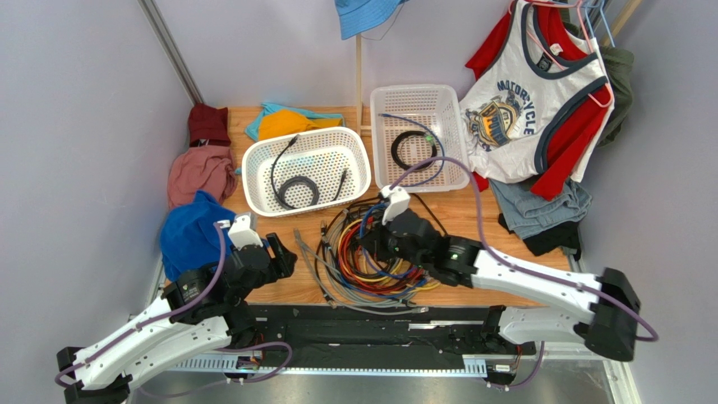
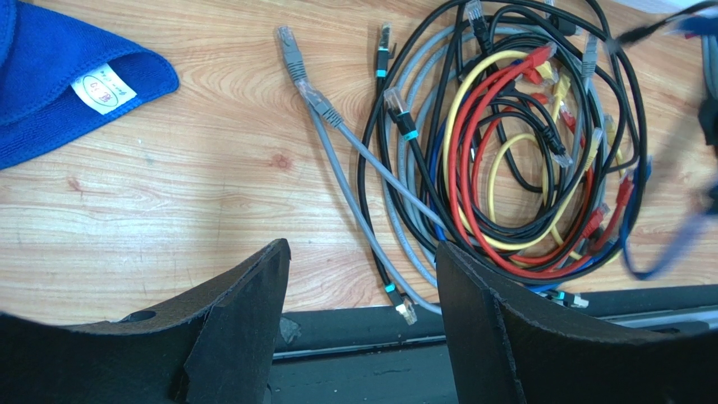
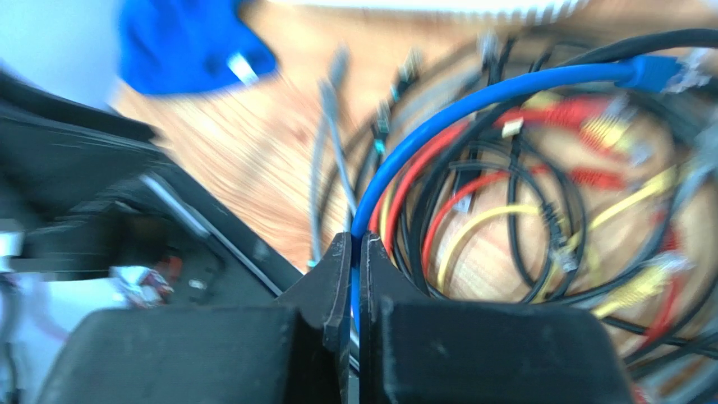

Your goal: Untangle the cables

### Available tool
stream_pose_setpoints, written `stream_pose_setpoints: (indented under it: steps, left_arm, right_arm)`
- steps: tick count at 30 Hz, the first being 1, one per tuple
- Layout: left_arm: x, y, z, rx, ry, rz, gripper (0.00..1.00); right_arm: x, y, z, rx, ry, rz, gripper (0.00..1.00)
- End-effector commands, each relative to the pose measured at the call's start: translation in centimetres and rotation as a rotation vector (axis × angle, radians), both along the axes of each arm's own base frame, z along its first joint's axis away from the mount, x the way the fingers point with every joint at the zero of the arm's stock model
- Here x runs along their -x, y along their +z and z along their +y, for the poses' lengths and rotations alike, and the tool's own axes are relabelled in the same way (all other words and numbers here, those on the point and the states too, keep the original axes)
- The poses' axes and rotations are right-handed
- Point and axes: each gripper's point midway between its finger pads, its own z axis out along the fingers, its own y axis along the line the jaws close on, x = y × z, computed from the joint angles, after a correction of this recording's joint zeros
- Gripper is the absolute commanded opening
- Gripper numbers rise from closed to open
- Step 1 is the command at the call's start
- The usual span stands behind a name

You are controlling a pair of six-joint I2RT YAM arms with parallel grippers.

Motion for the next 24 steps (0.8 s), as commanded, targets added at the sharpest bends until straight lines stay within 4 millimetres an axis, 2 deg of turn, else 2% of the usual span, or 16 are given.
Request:
stream_pose_setpoints:
  steps: [1,3,5,7,8,11,14,17,20,22,24]
  left_arm:
    - [-0.3,0.1,-0.5,0.023,-0.001,-0.019,0.73]
    - [-0.6,0.1,-1.1,0.043,-0.010,-0.032,0.73]
    - [-0.6,0.1,-1.8,0.062,-0.039,-0.040,0.73]
    - [-0.8,0.3,-2.9,0.091,-0.071,-0.052,0.73]
    - [-0.8,0.4,-3.2,0.099,-0.084,-0.056,0.73]
    - [-0.9,0.4,-4.3,0.128,-0.120,-0.064,0.73]
    - [-0.9,0.5,-5.1,0.147,-0.143,-0.068,0.73]
    - [-0.8,0.1,-5.2,0.148,-0.146,-0.061,0.73]
    - [-0.8,-0.4,-5.1,0.147,-0.137,-0.051,0.73]
    - [-0.7,-0.8,-5.0,0.146,-0.127,-0.038,0.73]
    - [-0.7,-1.0,-4.9,0.149,-0.114,-0.026,0.73]
  right_arm:
    - [-0.3,10.2,-2.8,-0.124,-0.032,-0.193,0.00]
    - [0.0,13.2,-4.3,-0.143,-0.033,-0.256,0.00]
    - [0.5,17.6,-6.0,-0.214,-0.046,-0.325,0.00]
    - [0.7,19.9,-7.3,-0.222,-0.051,-0.369,0.00]
    - [1.0,21.9,-7.9,-0.249,-0.053,-0.393,0.00]
    - [1.3,24.5,-9.4,-0.253,-0.067,-0.433,0.00]
    - [1.4,25.8,-10.5,-0.261,-0.080,-0.467,0.00]
    - [0.9,26.0,-11.2,-0.242,-0.116,-0.490,0.00]
    - [-0.1,24.2,-10.7,-0.189,-0.144,-0.485,0.00]
    - [-1.2,23.6,-10.5,-0.162,-0.185,-0.488,0.00]
    - [-3.0,22.7,-9.9,-0.123,-0.227,-0.473,0.00]
